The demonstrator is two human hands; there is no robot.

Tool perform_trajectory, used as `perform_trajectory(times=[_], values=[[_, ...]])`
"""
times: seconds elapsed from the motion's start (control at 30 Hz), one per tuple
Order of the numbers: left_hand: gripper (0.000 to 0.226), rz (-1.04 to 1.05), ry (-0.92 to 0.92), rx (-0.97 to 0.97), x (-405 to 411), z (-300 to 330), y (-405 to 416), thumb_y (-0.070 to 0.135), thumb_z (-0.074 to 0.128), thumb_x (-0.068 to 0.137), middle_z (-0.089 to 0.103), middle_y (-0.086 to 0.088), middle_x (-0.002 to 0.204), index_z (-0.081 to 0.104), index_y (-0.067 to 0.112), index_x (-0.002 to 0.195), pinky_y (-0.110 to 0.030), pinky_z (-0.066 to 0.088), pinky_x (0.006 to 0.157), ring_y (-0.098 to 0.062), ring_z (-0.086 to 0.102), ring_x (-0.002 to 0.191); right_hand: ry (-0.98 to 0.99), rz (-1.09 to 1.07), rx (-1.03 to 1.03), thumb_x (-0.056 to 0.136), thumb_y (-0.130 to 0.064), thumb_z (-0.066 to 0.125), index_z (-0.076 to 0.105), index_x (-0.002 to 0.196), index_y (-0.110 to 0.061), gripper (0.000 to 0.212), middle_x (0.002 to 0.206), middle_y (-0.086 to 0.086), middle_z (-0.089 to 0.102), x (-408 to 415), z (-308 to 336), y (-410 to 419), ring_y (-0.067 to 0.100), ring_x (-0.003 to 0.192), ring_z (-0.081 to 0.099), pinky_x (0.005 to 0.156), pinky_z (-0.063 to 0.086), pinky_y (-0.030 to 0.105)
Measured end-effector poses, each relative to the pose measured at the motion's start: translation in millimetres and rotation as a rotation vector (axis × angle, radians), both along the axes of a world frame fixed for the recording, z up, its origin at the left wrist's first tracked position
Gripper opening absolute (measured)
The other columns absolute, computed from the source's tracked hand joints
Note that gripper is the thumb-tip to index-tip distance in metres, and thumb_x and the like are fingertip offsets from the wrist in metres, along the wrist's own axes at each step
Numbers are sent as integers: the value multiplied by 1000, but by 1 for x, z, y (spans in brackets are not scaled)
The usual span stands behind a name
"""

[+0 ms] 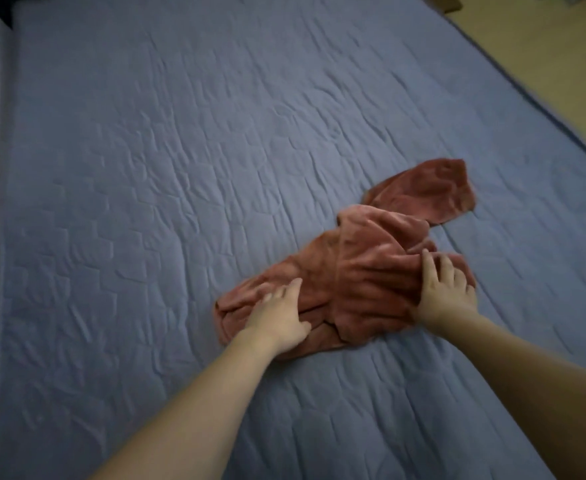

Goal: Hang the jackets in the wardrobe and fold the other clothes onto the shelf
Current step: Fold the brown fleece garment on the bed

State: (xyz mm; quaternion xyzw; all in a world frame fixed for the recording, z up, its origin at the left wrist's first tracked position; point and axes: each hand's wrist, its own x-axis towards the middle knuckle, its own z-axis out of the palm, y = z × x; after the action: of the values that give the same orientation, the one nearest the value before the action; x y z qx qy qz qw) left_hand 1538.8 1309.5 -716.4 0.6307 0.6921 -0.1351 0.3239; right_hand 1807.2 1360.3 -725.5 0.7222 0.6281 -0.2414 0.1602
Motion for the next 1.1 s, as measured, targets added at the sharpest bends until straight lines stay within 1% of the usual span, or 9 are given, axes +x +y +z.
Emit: perform_trajectory(times=[0.1, 0.2, 0.3, 0.43, 0.57, 0.83, 0.93, 1.0, 1.1], values=[[70, -49, 196, 83, 20, -34, 3, 52, 55, 86, 40, -8, 137, 30, 27, 146, -44, 31, 110, -31, 38, 128, -53, 132, 49, 83, -44, 56, 45, 134, -33, 53, 156, 7, 13, 11, -30, 13, 30, 144, 7, 114, 11, 50], [33, -36, 189, 284, 32, -47, -1, 41, 46, 93, 48, -6, 118, 54, 26, 121, -40, 36, 98, -29, 45, 113, 121, 196, 18, 84, -49, 54, 69, 100, -30, 29, 124, 3, 59, 13, -34, 13, 25, 124, 47, 105, 28, 42], [20, 141, -171, 335, 26, -43, -16, 28, 49, 95, 58, -5, 110, 63, 17, 102, -35, 41, 93, -26, 54, 106, 431, -61, -53, 78, -35, 65, 69, 77, -17, 18, 79, 4, 69, 17, -11, 4, 26, 83, 65, 74, 51, 35], [23, 794, -638, 317, 3, 6, -37, 17, 49, 99, 69, 6, 102, 64, 30, 89, -2, 43, 74, 10, 63, 84, 861, -438, -171, 76, -23, 71, 70, 85, -31, 13, 90, 0, 71, 2, 46, 3, 16, 83, 67, 73, 55, 34], [38, 1166, -763, 8, -29, 53, -62, 45, 43, 99, 73, -5, 100, 71, 19, 96, -27, 52, 84, -13, 69, 94, 1213, -671, -710, 82, -24, 62, 70, 109, -4, 34, 106, 18, 70, -52, 112, 19, 28, 90, 70, 72, 58, 38], [54, 1577, -1104, -242, -147, 95, -189, 53, 41, 97, 67, -21, 114, 64, 10, 120, -49, 53, 88, -37, 66, 102, 1756, -655, -971, 82, -15, 54, 61, 109, -4, 31, 98, 12, 64, -249, 213, 14, 22, 85, 66, 92, 51, 35], [62, 1853, -881, -140, -186, 76, -247, 61, 36, 95, 71, -16, 100, 69, 9, 96, -39, 52, 88, -30, 67, 90, 1539, -490, -742, 90, -20, 54, 57, 124, -13, 35, 131, 8, 52, -331, 206, -16, 24, 112, 53, 83, 53, 31], [39, 1713, -605, -177, -204, 61, -274, 43, 40, 101, 66, -11, 94, 62, 13, 90, -29, 52, 68, -19, 62, 75, 1171, -358, -482, 95, -21, 52, 54, 131, -12, 37, 138, 8, 50, -357, 177, -36, 25, 121, 51, 89, 48, 33], [44, 1278, -156, -169, -233, 18, -300, 34, 60, 91, 56, -19, 126, 52, 7, 125, -39, 48, 93, -34, 57, 111, 756, -188, -354, 94, -18, 54, 48, 136, -8, 43, 138, 15, 49, -355, 115, -59, 34, 126, 47, 102, 41, 39]])
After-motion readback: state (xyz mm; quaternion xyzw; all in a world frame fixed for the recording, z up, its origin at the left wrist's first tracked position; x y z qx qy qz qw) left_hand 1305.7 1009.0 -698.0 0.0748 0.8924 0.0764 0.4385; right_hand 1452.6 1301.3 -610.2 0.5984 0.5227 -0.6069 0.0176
